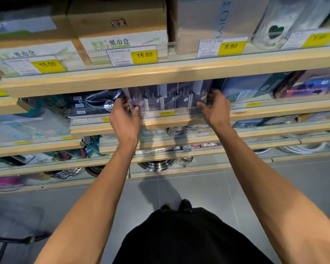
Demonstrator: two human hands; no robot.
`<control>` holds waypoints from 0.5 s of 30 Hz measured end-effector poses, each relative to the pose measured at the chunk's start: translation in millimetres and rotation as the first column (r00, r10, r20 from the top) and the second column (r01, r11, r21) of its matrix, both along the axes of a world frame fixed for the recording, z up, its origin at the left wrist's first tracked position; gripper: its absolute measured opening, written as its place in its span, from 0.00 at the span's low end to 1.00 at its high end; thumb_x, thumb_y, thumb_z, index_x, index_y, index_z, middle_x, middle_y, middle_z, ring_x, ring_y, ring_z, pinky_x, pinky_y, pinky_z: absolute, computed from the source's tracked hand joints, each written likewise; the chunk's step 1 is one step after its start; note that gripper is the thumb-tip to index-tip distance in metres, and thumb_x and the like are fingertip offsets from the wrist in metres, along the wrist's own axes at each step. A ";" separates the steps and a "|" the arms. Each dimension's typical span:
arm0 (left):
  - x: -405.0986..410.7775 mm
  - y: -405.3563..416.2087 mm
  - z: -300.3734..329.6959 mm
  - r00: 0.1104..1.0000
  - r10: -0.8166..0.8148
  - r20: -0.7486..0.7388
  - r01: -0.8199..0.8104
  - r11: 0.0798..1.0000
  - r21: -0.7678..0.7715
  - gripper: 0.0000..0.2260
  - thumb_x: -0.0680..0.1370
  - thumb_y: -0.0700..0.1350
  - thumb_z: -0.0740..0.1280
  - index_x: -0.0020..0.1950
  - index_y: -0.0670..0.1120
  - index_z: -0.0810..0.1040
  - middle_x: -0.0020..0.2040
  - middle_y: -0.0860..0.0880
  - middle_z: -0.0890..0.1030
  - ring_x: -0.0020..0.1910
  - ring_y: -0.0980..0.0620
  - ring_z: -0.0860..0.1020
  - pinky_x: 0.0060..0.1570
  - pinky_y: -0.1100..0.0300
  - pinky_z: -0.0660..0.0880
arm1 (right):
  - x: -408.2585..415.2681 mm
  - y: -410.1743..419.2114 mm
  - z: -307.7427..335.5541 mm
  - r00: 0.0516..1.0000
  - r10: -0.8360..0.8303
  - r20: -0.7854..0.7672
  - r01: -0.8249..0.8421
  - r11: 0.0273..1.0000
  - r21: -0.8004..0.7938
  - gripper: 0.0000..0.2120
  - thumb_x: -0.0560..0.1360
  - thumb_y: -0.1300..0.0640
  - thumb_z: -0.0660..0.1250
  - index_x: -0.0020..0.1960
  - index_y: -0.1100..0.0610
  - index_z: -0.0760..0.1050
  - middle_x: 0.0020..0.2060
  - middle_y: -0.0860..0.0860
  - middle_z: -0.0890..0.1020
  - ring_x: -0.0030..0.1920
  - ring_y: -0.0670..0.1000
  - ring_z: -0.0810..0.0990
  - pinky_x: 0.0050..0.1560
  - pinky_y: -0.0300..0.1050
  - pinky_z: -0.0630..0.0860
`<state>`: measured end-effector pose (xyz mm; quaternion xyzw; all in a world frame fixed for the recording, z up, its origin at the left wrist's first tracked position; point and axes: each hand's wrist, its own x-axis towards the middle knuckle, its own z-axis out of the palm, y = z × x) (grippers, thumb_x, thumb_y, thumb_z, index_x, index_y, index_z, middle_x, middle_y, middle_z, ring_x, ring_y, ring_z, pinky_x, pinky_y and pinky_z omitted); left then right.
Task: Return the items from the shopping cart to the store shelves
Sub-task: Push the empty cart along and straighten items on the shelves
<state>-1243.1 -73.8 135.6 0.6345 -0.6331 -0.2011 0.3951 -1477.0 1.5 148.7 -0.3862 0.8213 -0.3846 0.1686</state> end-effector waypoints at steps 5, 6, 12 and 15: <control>1.2 7.9 -0.1 0.987 0.007 -0.160 -0.014 0.999 -0.037 0.17 0.74 0.36 0.69 0.62 0.42 0.76 0.55 0.49 0.81 0.50 0.56 0.77 0.53 0.71 0.73 | -0.3 2.0 -2.9 0.996 0.066 -0.061 -0.065 0.998 0.022 0.19 0.72 0.61 0.74 0.60 0.61 0.74 0.57 0.56 0.83 0.58 0.56 0.81 0.60 0.49 0.76; 2.1 8.0 -1.9 0.983 0.015 -0.183 -0.022 0.999 -0.037 0.17 0.73 0.35 0.67 0.62 0.41 0.75 0.55 0.48 0.80 0.50 0.55 0.77 0.53 0.69 0.74 | -0.2 3.0 -3.6 0.994 0.087 -0.063 -0.086 0.996 0.025 0.18 0.72 0.62 0.73 0.60 0.61 0.74 0.57 0.56 0.83 0.58 0.56 0.81 0.60 0.48 0.76; 2.8 10.3 -7.8 0.957 0.014 -0.289 -0.041 0.995 -0.086 0.16 0.71 0.35 0.61 0.57 0.42 0.74 0.50 0.46 0.79 0.47 0.51 0.77 0.48 0.56 0.77 | -0.7 13.7 -4.5 0.997 0.071 -0.007 -0.071 0.997 -0.013 0.22 0.75 0.63 0.70 0.68 0.60 0.73 0.64 0.54 0.80 0.66 0.52 0.77 0.69 0.47 0.71; -4.8 17.8 -10.8 0.944 0.046 -0.328 -0.093 0.987 -0.129 0.13 0.73 0.36 0.56 0.54 0.40 0.75 0.46 0.45 0.77 0.44 0.50 0.75 0.45 0.55 0.74 | -1.9 22.9 -6.8 0.998 0.039 -0.059 -0.043 0.996 -0.074 0.19 0.75 0.62 0.69 0.66 0.58 0.76 0.60 0.52 0.82 0.62 0.50 0.79 0.66 0.48 0.74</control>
